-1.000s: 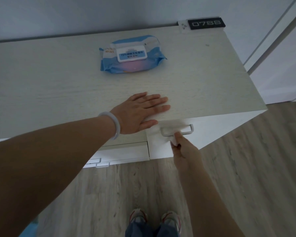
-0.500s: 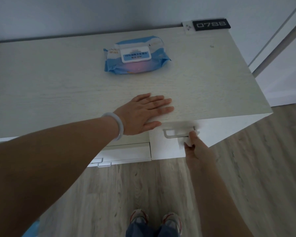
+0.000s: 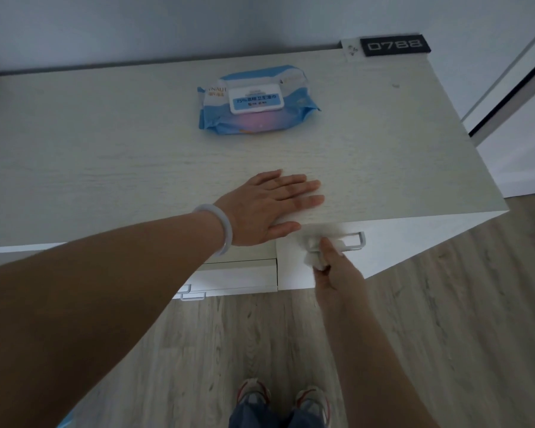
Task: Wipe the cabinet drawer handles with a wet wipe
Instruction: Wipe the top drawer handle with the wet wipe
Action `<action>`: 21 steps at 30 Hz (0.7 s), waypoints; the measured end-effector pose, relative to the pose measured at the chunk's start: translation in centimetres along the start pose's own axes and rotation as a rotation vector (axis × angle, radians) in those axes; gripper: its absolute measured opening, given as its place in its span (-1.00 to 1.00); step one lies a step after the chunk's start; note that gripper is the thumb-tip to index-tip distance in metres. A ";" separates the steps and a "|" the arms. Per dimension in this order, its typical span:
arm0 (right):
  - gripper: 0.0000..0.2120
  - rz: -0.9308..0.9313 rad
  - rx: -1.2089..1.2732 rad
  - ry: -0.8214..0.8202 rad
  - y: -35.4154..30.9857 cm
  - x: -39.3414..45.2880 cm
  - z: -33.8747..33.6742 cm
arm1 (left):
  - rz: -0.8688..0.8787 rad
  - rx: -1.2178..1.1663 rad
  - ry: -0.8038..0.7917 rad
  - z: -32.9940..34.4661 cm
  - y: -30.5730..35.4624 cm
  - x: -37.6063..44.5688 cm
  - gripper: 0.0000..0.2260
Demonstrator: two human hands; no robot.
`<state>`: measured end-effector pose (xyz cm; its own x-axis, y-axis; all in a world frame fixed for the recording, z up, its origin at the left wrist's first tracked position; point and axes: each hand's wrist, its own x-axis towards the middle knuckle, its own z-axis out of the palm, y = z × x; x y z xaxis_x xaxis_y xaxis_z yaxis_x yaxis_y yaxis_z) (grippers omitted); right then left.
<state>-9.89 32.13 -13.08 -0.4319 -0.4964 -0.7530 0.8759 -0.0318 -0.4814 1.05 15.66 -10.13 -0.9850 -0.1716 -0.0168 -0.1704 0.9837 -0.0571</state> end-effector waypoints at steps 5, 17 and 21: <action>-0.81 0.175 0.099 -0.008 1.5 0.2 1.9 | 0.005 -0.007 -0.003 -0.1 -0.1 0.0 -0.50; -0.82 -0.015 -0.169 0.025 -4.3 2.5 -2.5 | 0.007 -0.020 0.029 0.1 0.0 -0.1 -0.50; -0.81 -0.197 -0.372 0.042 -6.2 2.3 -3.3 | 0.008 -0.032 0.026 0.0 -0.1 -0.1 -0.50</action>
<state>-16.99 34.05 -13.30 -0.5982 -0.4760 -0.6447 0.6421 0.1966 -0.7410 1.17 15.57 -10.15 -0.9866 -0.1627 0.0093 -0.1629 0.9863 -0.0249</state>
